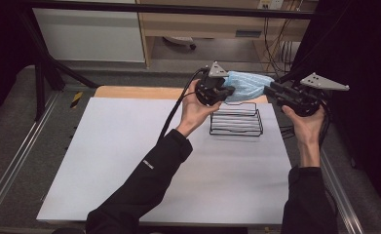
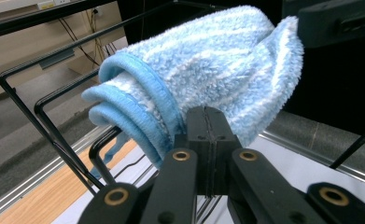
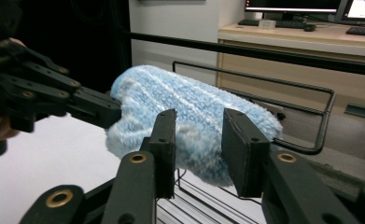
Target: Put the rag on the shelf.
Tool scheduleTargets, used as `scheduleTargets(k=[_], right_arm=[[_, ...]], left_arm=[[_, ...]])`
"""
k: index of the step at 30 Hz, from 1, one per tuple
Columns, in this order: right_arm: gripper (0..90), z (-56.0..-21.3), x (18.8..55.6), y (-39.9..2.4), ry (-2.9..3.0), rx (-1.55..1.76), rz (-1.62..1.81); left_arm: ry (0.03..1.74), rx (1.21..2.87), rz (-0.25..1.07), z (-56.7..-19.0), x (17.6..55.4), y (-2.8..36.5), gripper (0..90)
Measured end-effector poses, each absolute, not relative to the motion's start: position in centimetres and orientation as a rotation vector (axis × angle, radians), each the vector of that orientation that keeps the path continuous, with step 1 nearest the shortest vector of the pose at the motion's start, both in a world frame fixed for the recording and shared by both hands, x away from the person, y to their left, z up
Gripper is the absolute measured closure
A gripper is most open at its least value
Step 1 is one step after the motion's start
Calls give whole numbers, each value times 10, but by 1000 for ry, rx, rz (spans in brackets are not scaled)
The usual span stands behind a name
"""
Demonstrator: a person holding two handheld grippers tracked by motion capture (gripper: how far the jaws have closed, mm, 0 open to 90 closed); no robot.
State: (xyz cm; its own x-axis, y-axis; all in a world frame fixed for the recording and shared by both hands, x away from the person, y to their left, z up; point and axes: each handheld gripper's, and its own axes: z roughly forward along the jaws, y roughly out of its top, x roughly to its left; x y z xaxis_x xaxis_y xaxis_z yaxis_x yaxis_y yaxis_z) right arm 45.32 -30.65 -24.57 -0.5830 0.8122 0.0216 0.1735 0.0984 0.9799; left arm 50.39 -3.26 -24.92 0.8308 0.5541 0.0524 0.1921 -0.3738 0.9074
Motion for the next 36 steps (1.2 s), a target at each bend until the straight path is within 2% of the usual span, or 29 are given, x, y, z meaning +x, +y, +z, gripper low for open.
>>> scheduleTargets(k=[4, 7, 10, 16, 27, 32, 36], right_arm=[[652, -246, 453, -304, 1827, 965, 1548], [807, -252, 456, -300, 1880, 988, 1520], [900, -263, 461, -298, 1894, 1033, 1465], [900, -277, 469, -301, 1837, 1059, 1377], [894, -280, 467, -301, 1795, 1030, 1404], [839, -275, 458, -302, 1794, 1020, 1434], [776, -268, 450, -301, 1798, 1004, 1443]], left_arm=[[551, 1959, 436, -252, 505, -33, 900], [552, 1953, 438, -253, 505, -33, 900], [552, 1956, 443, -254, 506, -33, 900], [554, 1953, 437, -257, 508, -32, 900], [552, 1933, 436, -259, 508, -31, 896], [541, 1912, 434, -257, 502, -26, 825], [555, 1895, 437, -254, 498, -18, 728]])
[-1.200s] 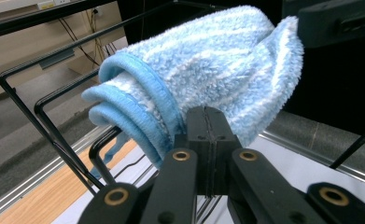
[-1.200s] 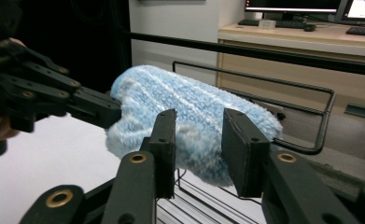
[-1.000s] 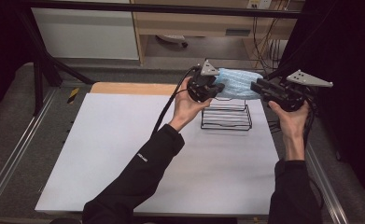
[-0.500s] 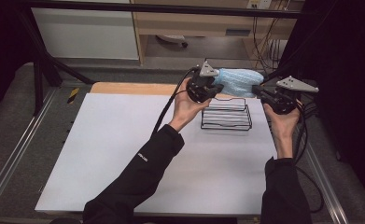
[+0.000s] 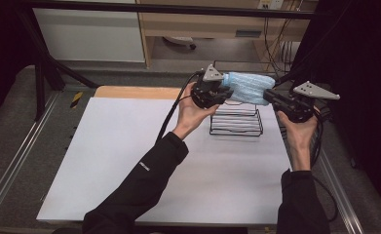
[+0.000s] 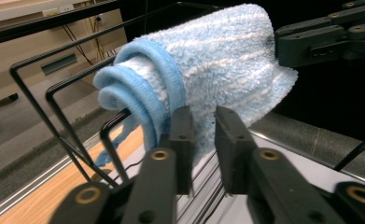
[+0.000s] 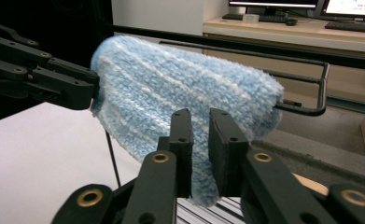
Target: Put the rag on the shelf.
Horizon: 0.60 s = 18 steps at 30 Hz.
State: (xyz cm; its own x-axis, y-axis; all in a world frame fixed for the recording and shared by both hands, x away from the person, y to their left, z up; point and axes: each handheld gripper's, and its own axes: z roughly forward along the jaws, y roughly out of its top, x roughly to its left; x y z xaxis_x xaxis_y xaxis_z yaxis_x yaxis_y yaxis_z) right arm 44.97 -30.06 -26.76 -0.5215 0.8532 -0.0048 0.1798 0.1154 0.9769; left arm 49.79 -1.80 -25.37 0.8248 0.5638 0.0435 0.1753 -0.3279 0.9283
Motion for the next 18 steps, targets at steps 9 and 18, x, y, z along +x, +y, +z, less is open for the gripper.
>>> scheduleTargets(k=[9, 18], right_arm=[[642, -255, 445, -294, 1793, 1021, 1452], [541, -246, 444, -287, 1798, 1018, 1464]], left_arm=[[600, 1876, 448, -248, 493, 0, 508], [621, 1864, 458, -244, 490, 16, 389]])
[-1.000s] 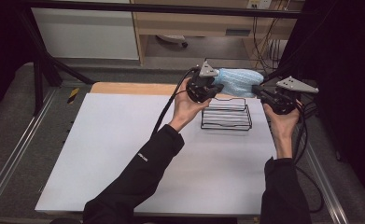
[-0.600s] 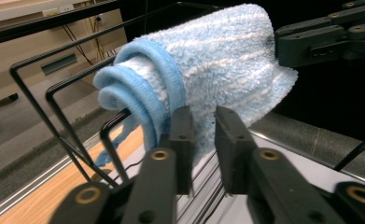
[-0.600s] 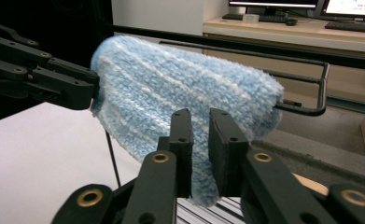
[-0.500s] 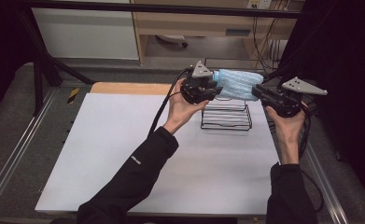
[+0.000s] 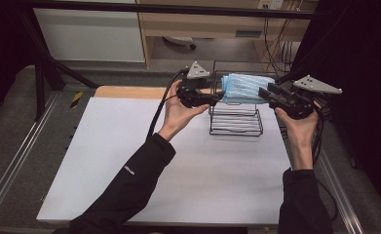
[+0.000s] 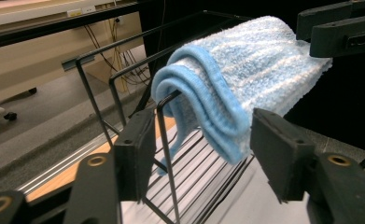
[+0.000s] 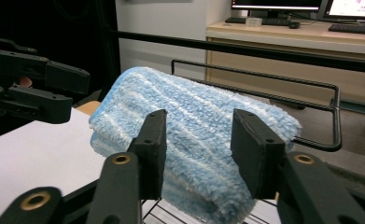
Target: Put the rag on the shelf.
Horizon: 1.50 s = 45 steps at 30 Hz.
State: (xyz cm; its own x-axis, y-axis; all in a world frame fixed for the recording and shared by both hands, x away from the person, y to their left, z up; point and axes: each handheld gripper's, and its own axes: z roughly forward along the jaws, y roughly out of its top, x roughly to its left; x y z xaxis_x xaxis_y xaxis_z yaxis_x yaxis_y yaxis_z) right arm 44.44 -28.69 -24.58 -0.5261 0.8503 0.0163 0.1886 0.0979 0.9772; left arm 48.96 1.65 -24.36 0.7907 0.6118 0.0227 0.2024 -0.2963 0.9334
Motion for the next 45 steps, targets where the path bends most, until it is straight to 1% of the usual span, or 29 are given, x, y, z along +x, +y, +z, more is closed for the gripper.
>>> scheduleTargets(k=[2, 7, 12, 17, 22, 26, 30, 39, 45], right_arm=[[490, -245, 444, -285, 1805, 1021, 1464], [415, -240, 441, -282, 1803, 1021, 1464], [296, -239, 438, -278, 1813, 1027, 1453], [181, -245, 434, -274, 1831, 1042, 1451], [106, -253, 428, -270, 1831, 1046, 1471], [64, -261, 422, -265, 1847, 1052, 1464], [43, -270, 415, -260, 1882, 1063, 1463], [14, -303, 401, -248, 1966, 1094, 1454], [12, -325, 399, -246, 2015, 1129, 1426]], left_arm=[[630, 1867, 460, -244, 489, 21, 352], [652, 1878, 455, -247, 488, 32, 275], [676, 1891, 449, -255, 484, 46, 217], [689, 1918, 456, -266, 479, 65, 152], [709, 1925, 462, -281, 468, 85, 111], [729, 1942, 482, -295, 456, 105, 97], [766, 1940, 481, -310, 445, 128, 94], [827, 1940, 472, -348, 419, 183, 97], [881, 1943, 461, -371, 408, 212, 102]])
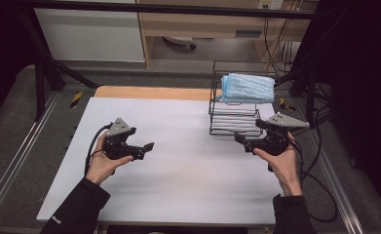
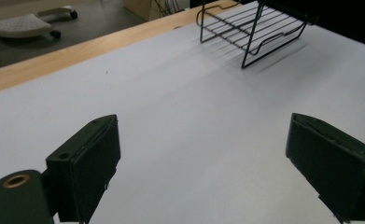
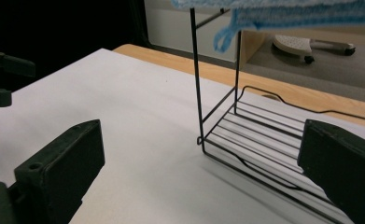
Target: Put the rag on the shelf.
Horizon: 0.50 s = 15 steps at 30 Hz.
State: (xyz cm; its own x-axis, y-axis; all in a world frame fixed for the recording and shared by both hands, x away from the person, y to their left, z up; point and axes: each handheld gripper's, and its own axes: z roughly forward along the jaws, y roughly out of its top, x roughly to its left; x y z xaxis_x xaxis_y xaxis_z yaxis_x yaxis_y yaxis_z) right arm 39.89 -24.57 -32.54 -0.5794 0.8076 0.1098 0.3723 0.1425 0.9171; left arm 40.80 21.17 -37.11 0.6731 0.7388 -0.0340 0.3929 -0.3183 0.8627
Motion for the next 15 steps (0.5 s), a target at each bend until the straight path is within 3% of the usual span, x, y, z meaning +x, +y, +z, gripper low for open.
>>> scheduleTargets(k=[15], right_arm=[[6, -390, 383, -261, 2101, 1157, 1431]], left_arm=[[946, 2005, 445, -413, 387, 259, 99]])
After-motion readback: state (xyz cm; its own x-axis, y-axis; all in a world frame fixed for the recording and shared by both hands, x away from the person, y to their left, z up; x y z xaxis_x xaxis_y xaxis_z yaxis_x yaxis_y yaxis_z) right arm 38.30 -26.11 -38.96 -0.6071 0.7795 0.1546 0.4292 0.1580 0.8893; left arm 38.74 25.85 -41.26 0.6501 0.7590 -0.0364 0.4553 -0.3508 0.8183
